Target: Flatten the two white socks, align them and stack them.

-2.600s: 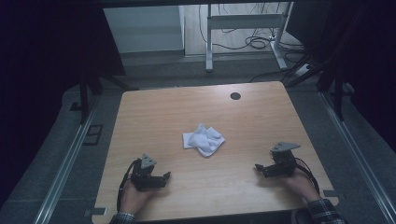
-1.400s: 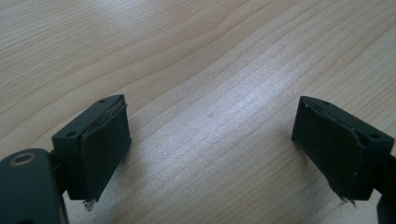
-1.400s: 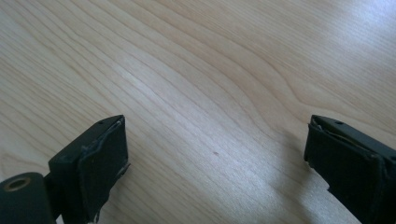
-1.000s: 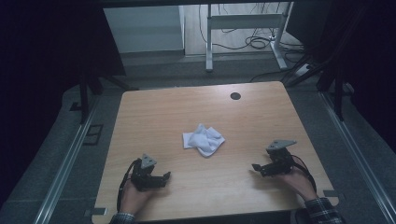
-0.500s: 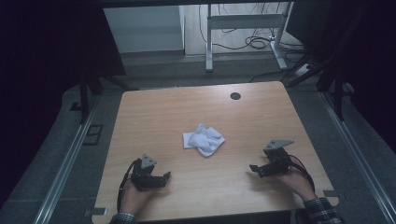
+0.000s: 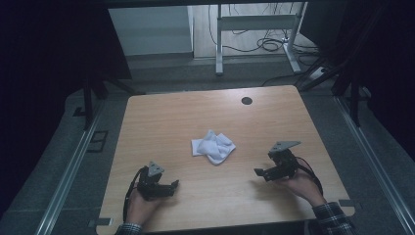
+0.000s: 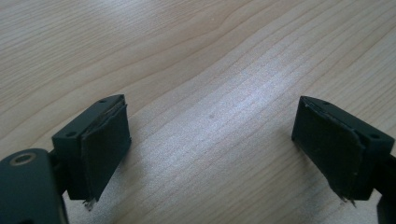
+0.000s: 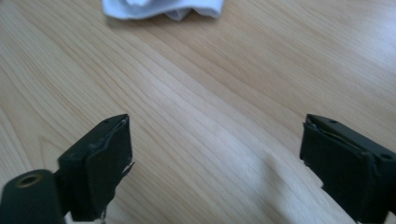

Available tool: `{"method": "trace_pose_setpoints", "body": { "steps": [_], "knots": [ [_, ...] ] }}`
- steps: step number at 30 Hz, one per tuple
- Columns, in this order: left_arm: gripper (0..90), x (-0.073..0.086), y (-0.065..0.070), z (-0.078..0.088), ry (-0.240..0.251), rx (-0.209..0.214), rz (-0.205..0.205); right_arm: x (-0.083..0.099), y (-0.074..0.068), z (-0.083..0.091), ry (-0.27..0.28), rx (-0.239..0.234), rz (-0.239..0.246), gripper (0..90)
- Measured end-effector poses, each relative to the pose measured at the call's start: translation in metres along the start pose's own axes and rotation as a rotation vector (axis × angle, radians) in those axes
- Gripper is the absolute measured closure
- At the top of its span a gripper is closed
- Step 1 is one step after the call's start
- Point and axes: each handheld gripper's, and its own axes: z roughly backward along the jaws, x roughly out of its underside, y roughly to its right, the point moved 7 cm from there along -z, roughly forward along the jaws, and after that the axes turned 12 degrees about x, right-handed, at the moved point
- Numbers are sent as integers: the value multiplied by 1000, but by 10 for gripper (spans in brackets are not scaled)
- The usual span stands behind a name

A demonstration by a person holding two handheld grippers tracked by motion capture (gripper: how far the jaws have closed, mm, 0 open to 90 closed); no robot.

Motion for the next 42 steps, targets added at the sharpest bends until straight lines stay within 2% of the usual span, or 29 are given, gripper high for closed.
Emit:
{"method": "trace_pose_setpoints", "body": {
  "steps": [14, 18, 23, 35, 39, 42],
  "knots": [
    [113, 0, 0, 0, 0, 0, 0, -38, -15, -17, 23, -37, 2, 211],
    [113, 0, 0, 0, 0, 0, 0, -51, -20, -22, 24, -62, -6, 238],
    [113, 0, 0, 0, 0, 0, 0, -70, -28, -28, 45, -74, 10, 271],
    [113, 0, 0, 0, -1, 0, 0, -107, -46, -48, 55, -89, 35, 418],
    [113, 0, 0, 0, -1, 0, -3, -115, -49, -57, 53, -83, 40, 449],
    [113, 0, 0, 0, -2, 0, -5, -123, -51, -65, 61, -82, 38, 433]
  ]
}}
